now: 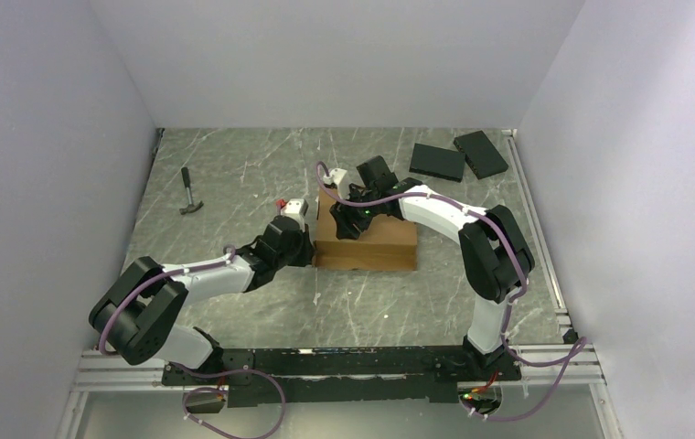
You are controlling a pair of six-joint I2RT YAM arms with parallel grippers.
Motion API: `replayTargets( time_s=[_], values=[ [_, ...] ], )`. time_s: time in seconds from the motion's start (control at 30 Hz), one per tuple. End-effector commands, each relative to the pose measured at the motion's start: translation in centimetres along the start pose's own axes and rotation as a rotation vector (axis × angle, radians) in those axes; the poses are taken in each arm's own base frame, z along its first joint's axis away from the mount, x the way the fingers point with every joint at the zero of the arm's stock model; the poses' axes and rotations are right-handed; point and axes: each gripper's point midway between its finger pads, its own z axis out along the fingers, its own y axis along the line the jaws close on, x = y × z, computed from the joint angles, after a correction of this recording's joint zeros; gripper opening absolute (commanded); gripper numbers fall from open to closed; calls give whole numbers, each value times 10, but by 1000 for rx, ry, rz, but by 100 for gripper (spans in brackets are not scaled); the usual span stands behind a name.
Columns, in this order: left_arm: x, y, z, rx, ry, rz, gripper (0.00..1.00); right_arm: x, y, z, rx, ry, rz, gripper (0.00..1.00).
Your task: Fold the paper box
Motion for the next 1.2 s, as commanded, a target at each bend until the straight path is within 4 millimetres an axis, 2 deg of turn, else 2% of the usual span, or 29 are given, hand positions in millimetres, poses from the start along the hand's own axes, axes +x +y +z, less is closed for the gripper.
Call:
replayTargets(
  time_s=[0.0, 0.33, 1.17],
  values=[
    [12, -7, -5, 39, 30, 10, 0, 24, -4, 13, 7, 81, 45, 54],
    [16, -5, -10, 39, 20, 8, 0, 27, -7, 15, 22, 90, 52, 54],
    [15, -21, -6, 81, 32, 80, 0, 29, -5, 17, 12, 101, 63, 54]
  ],
)
